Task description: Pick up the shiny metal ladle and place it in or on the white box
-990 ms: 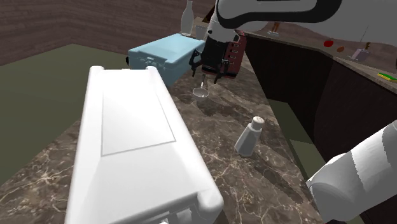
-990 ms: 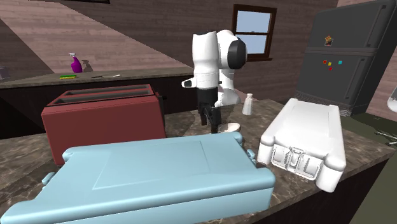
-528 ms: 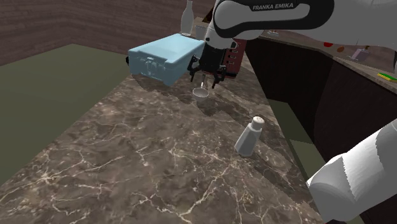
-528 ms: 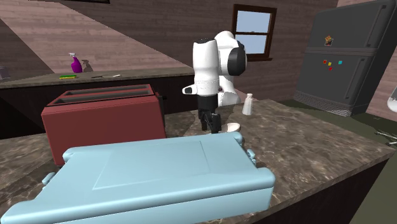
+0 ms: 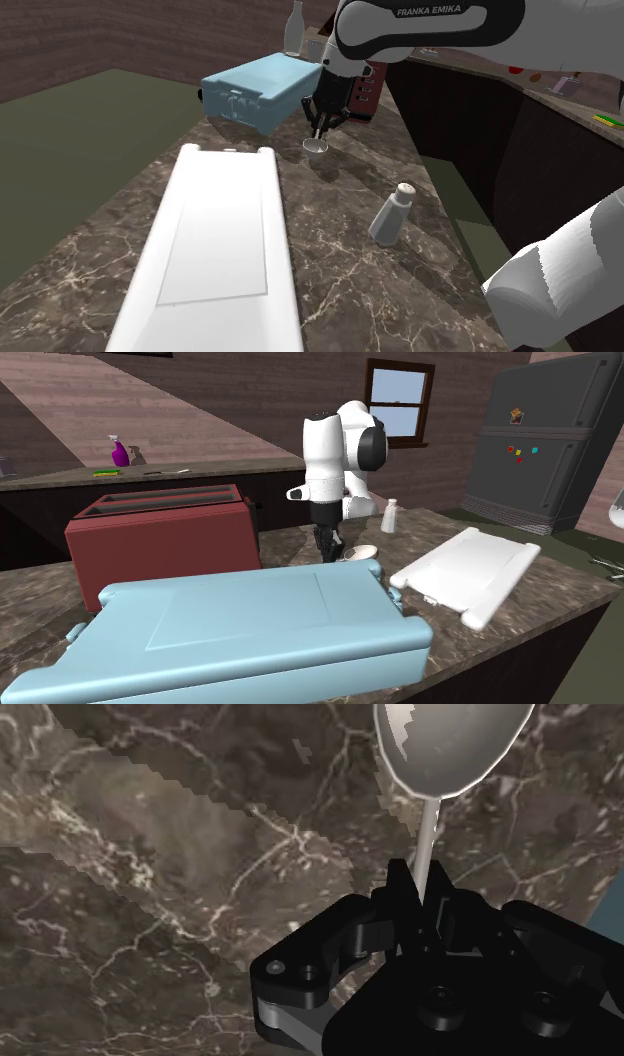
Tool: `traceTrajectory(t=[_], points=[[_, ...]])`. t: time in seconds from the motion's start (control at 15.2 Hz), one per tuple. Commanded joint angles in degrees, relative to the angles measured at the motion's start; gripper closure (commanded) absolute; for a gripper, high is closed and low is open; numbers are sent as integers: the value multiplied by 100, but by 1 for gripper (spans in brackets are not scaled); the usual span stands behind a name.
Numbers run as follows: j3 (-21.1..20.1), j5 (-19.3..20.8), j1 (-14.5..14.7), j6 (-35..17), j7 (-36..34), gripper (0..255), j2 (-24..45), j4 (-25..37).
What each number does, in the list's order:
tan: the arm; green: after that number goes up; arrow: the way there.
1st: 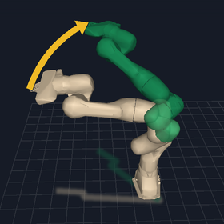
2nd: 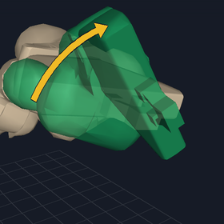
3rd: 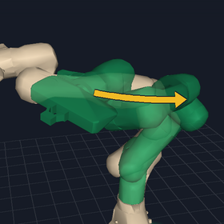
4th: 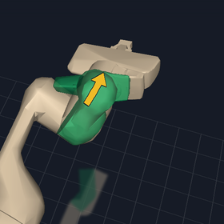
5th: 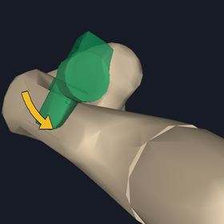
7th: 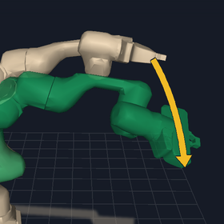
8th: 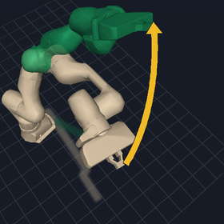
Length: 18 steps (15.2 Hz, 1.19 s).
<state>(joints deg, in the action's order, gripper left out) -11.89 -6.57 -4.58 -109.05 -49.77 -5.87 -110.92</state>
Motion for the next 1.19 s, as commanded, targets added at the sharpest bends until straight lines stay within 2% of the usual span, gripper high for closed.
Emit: traceTrajectory(t=[0.0,0.33,1.12], points=[[0,0,0,0,0,255,0,0],[0,0,0,-1,0,255,0,-1],[15,33,-13,924,-81,255,31,957]])
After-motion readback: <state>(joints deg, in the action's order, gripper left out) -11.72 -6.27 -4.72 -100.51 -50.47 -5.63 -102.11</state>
